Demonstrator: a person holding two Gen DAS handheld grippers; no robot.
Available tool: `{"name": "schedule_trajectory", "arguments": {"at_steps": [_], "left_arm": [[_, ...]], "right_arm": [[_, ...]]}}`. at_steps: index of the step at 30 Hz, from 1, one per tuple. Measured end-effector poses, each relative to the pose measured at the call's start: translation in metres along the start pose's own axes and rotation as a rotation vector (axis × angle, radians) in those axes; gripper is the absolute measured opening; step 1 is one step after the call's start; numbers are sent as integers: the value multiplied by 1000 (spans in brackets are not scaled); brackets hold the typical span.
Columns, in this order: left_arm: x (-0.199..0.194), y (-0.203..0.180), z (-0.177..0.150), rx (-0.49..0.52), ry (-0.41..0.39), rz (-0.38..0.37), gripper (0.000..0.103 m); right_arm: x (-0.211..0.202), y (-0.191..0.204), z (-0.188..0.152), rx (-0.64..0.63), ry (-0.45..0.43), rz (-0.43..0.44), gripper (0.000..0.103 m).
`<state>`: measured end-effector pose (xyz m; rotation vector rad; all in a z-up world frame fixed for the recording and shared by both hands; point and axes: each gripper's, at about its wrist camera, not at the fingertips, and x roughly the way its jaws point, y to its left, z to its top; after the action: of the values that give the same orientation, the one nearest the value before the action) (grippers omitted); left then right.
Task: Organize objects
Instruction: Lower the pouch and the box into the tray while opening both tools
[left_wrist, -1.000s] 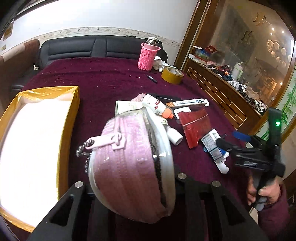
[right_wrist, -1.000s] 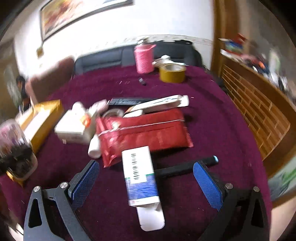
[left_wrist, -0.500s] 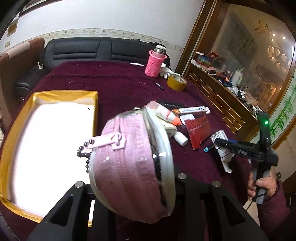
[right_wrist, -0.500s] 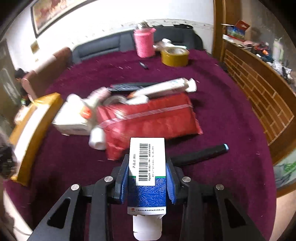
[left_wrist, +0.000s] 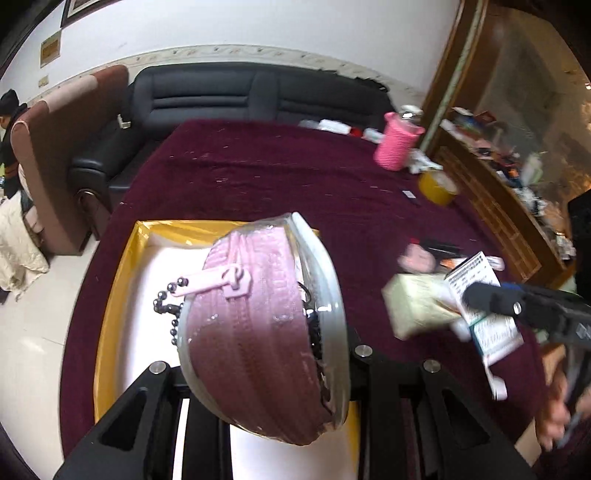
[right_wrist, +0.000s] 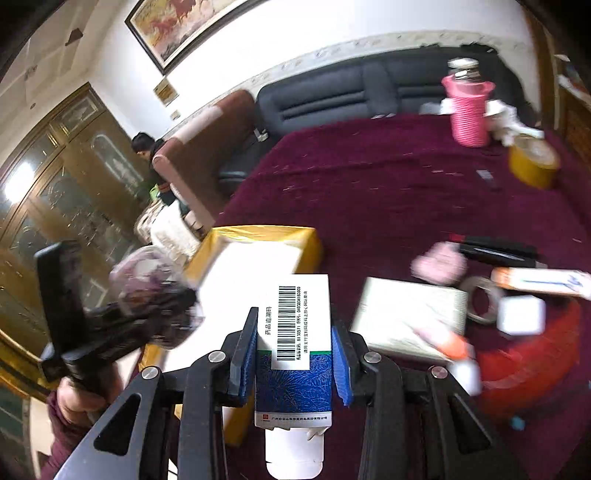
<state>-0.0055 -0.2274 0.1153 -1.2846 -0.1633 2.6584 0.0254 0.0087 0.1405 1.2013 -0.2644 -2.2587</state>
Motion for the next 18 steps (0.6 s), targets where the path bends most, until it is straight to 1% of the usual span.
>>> {"name": "schedule_trajectory", "arguments": {"at_steps": [1, 4, 8, 14, 18], "left_arm": [[11, 7, 6, -7, 6, 13, 26], [36, 24, 14, -37, 35, 15, 26], [65, 44, 19, -83, 72, 24, 26], [97, 61, 28, -123, 99, 9, 26], [110, 60, 30, -110, 110, 15, 26]], "right_arm": [[16, 7, 8, 9, 19, 14, 38], [64, 23, 26, 42, 72, 28, 38], [116, 29, 44, 67, 108, -7, 38], [157, 18, 56, 117, 141, -37, 38], [175, 12, 61, 124, 153, -77, 38]]}}
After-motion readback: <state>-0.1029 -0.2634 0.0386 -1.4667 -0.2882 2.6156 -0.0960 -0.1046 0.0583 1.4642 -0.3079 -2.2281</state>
